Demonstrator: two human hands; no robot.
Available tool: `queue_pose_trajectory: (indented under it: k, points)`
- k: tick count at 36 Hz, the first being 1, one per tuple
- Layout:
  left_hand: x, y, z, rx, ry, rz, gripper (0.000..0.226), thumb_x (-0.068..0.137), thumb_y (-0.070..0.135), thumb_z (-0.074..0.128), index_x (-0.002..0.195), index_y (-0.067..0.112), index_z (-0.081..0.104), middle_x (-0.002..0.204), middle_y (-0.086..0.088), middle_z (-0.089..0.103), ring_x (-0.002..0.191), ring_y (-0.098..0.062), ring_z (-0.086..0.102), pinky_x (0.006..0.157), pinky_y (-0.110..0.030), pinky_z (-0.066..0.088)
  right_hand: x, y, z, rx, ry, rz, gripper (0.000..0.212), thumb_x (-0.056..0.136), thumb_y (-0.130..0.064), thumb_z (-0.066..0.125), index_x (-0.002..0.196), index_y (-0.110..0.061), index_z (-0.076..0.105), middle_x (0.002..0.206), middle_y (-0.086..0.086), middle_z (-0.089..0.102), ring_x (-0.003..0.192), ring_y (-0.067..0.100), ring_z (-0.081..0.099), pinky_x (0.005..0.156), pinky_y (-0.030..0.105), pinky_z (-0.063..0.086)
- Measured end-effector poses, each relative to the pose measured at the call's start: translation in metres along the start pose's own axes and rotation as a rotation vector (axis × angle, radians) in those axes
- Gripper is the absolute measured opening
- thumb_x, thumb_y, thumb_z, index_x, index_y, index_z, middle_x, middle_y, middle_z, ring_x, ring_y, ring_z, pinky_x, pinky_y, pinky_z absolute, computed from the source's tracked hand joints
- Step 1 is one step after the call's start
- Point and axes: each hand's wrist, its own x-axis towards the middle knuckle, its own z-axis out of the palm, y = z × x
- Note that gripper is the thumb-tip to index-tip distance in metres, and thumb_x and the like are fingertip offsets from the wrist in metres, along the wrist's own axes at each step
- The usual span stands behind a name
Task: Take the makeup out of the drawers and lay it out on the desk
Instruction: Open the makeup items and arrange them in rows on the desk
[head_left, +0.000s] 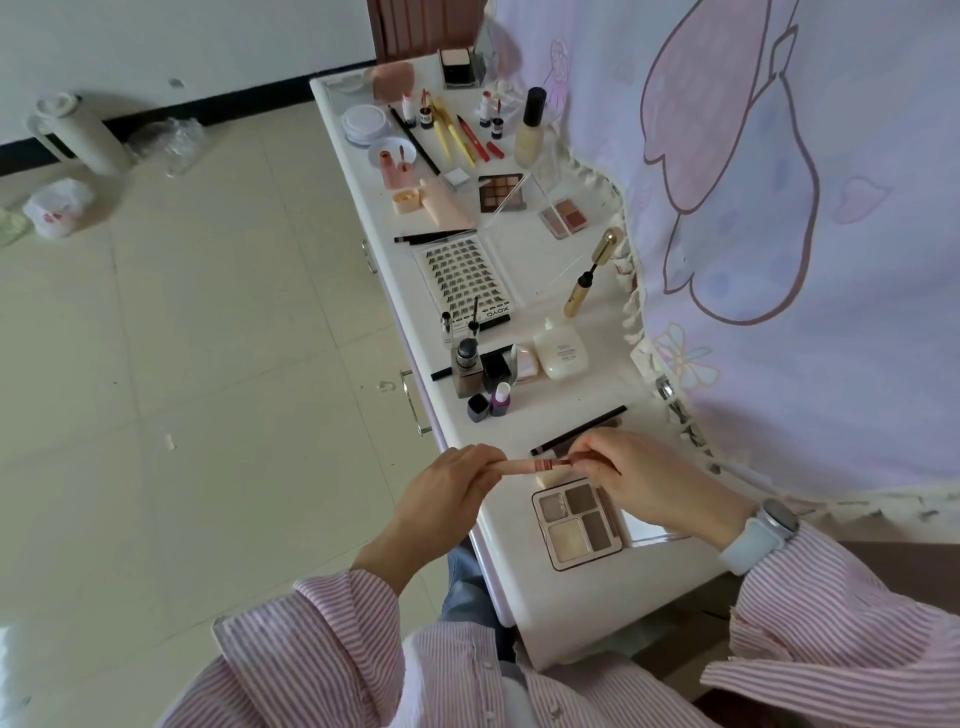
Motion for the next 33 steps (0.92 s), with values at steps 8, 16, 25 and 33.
queue_pose_trajectory:
  k: [8,16,25,33]
  points:
    - [-0.005,-0.024,-0.002,0.015,0.111,0.005,0.025,0.094,0.030,0.050,0.106,0.019,0.069,0.088,0.013,0.043,0.086,-0.010,0.043,0.079,-0.019,0.038,-0.002,0.018,-0.011,-0.093,0.090,0.027,0.020,0.094,-0.025,0.049,0.109,-0.019,0.062,0.101,-0.010,0.051,0.093,0.006,0.048,0.078,0.021,0.039]
    - [-0.015,-0.045,-0.016,-0.217,0.503,-0.268,0.013,0.086,0.005,0.062,0.095,0.014,0.067,0.083,0.012,0.055,0.077,-0.012,0.051,0.065,-0.019,0.036,-0.003,0.025,-0.014,0.285,0.412,0.131,0.009,0.089,-0.016,0.060,0.096,-0.019,0.062,0.084,-0.004,0.049,0.069,0.004,0.044,0.064,0.004,0.036]
    - [0.012,0.011,0.020,-0.389,0.597,-0.267,0.004,0.085,0.019,0.067,0.081,0.020,0.066,0.079,0.011,0.065,0.070,-0.002,0.059,0.057,-0.010,0.042,0.026,0.020,0.016,0.570,0.523,0.183,0.011,0.087,-0.016,0.063,0.098,-0.015,0.065,0.088,-0.006,0.066,0.074,-0.009,0.056,0.067,0.003,0.041]
    - [0.056,0.036,0.060,-0.194,0.469,-0.386,0.019,0.093,0.026,0.054,0.104,0.017,0.067,0.100,0.004,0.067,0.071,-0.014,0.060,0.056,-0.015,0.039,0.048,0.046,0.028,0.362,0.484,0.254,0.016,0.087,-0.024,0.062,0.098,-0.013,0.068,0.093,-0.002,0.068,0.090,0.013,0.062,0.084,0.026,0.048]
